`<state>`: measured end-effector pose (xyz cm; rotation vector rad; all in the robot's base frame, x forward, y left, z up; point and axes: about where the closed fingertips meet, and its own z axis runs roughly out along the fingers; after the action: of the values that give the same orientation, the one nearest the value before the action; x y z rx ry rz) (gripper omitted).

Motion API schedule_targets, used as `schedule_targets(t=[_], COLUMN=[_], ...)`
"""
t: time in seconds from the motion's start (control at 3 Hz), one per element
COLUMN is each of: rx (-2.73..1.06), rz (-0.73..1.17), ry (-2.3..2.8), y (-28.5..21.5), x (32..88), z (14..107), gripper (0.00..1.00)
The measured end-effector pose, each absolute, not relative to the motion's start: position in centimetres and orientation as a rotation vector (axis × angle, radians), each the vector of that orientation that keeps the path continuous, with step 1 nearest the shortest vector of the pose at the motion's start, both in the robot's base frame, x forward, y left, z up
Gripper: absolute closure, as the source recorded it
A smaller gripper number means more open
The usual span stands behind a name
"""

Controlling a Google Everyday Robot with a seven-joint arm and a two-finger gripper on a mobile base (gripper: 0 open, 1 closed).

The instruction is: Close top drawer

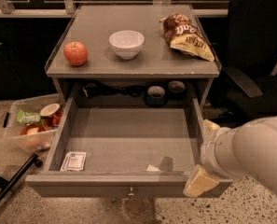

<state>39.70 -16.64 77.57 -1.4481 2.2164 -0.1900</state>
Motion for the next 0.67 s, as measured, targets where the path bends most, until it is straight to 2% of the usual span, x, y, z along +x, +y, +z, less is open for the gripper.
schedule_targets(t=[0.67], rx=[-1.863], rz=[-0.276], ry=[1.932], y=[-13.9], x=[40.7], z=[71.3], gripper=[0.0])
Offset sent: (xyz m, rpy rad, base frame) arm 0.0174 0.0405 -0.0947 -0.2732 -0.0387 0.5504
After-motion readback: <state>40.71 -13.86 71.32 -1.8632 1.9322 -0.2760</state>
